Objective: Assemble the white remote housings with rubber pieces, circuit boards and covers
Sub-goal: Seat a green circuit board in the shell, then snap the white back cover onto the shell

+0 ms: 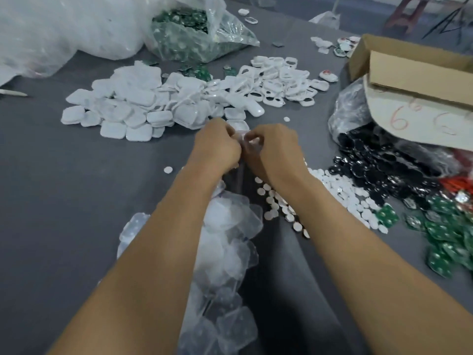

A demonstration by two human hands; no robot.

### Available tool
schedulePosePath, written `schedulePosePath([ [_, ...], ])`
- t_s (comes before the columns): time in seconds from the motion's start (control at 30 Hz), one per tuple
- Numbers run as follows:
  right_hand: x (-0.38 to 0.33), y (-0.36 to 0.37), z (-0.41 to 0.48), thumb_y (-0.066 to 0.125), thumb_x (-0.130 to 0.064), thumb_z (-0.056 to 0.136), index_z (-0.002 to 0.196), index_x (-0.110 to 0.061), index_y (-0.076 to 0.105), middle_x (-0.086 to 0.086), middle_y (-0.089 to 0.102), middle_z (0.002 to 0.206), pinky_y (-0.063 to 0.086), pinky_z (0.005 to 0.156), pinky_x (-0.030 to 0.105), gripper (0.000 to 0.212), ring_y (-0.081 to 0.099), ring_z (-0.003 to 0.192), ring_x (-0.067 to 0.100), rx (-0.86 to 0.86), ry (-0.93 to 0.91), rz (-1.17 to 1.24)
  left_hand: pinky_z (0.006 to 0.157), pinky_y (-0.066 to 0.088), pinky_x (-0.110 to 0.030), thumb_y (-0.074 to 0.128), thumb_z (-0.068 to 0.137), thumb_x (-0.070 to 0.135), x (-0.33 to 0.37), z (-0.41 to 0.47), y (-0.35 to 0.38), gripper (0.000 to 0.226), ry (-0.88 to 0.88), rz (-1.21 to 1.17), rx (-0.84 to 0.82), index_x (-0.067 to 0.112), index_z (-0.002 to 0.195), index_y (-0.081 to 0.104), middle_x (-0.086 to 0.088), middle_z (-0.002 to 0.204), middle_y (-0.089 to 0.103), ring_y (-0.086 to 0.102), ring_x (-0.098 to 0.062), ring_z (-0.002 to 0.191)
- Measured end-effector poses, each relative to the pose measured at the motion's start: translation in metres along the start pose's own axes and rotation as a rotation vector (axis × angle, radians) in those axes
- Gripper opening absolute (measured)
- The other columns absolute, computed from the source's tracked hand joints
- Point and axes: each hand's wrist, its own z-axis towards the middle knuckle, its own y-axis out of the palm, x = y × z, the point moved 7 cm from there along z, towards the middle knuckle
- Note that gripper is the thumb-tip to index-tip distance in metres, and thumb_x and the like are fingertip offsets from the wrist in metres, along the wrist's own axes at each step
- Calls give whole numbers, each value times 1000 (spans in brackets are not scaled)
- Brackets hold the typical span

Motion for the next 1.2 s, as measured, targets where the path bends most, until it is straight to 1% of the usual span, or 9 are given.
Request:
schedulePosePath([
  [0.1,-2,-43,-47,61,-35,98,89,-28,73,-14,71,78,44,65,17,16,64,73,3,96,-70,272,63,58,-21,70,96,13,14,-46,-8,9,-11,-647,-89,12,105,67,-11,92,74,72,-12,70],
  [0.17,3,-74,-88,58,-27,101,84,-29,67,-14,67,69,44,60,18,19,60,64,3,167,-31,447,69,57,-21,75,92,14,25,-85,-5,14,49,-778,-201,13,105,71,-12,91,76,72,-13,74],
  [0.4,22,-136,-233,53,-8,102,117,-16,69,2,76,86,56,69,19,24,74,76,11,101,96,803,69,55,-15,76,87,16,32,-233,27,11,102,-861,-380,14,98,74,-4,84,77,73,-10,77],
  [0.53,43,-158,-291,68,-19,90,100,-25,78,14,75,78,53,60,32,15,70,65,30,168,180,809,74,54,-15,80,73,30,30,-283,35,27,164,-790,-404,22,98,79,2,84,77,73,-9,83],
  [0.63,57,-167,-318,72,-26,81,94,-27,79,14,73,73,46,56,27,15,56,63,20,245,228,848,77,55,-17,81,72,27,30,-306,46,31,186,-790,-500,25,103,79,-2,93,79,74,-11,89],
  [0.77,68,-168,-336,72,-17,84,92,-19,80,6,76,76,54,64,21,12,67,66,12,276,283,977,81,56,-18,80,75,11,35,-327,57,42,267,-844,-673,27,115,76,-4,108,78,74,-12,100],
  [0.83,73,-164,-341,70,-11,88,94,-14,80,6,75,76,52,62,16,12,65,63,8,266,324,1030,82,56,-17,79,76,9,36,-331,60,44,295,-860,-667,27,115,76,-4,108,78,74,-11,99],
  [1.0,81,-159,-348,71,-25,81,97,-15,79,8,74,77,52,65,20,20,60,64,11,263,400,1085,79,57,-18,79,76,11,29,-332,69,36,260,-920,-591,20,111,78,-10,100,79,76,-14,93],
  [1.2,83,-160,-349,67,-4,90,97,-15,80,7,77,81,53,65,15,19,70,68,9,287,365,996,83,57,-21,82,75,12,18,-328,80,36,217,-929,-583,20,110,79,-11,103,78,76,-21,99],
])
